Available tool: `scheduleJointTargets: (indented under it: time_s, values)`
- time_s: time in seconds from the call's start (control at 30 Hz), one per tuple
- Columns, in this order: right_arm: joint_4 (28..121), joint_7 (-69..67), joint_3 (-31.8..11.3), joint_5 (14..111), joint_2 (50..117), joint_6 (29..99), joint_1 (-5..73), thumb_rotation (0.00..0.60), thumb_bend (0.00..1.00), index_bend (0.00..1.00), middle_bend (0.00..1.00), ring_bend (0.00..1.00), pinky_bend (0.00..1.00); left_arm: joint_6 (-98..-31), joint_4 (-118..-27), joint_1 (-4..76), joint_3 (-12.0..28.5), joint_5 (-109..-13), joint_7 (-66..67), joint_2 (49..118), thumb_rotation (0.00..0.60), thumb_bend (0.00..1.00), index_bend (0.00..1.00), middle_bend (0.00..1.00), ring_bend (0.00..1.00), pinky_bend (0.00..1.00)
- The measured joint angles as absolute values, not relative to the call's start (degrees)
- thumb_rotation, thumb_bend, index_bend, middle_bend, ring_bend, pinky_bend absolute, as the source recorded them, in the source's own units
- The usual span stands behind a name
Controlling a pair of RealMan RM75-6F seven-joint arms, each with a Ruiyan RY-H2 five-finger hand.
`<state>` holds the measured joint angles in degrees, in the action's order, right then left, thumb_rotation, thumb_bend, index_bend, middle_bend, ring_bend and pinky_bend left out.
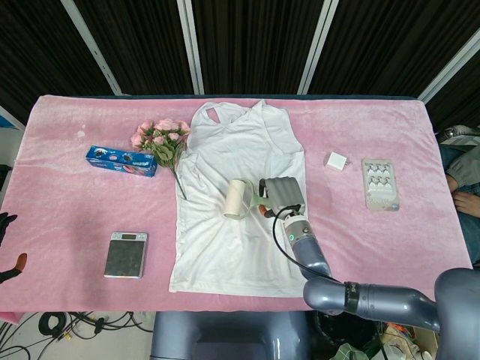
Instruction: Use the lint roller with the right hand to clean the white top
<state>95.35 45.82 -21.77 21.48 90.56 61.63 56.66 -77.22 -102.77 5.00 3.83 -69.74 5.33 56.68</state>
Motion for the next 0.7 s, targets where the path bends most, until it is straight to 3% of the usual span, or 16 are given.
scheduleJointTargets:
  time_s: [0.7]
  values:
    - [86.60,47.34,-19.84,18.66,98.88,62.75,61.19,0.600,0.61,0.71,0.59,0.59,0.41,-77.09,-102.70,5.03,3.87,-69.59,4.94,56.48,0.600,0.39,0.12,0.06,0.04,0.04]
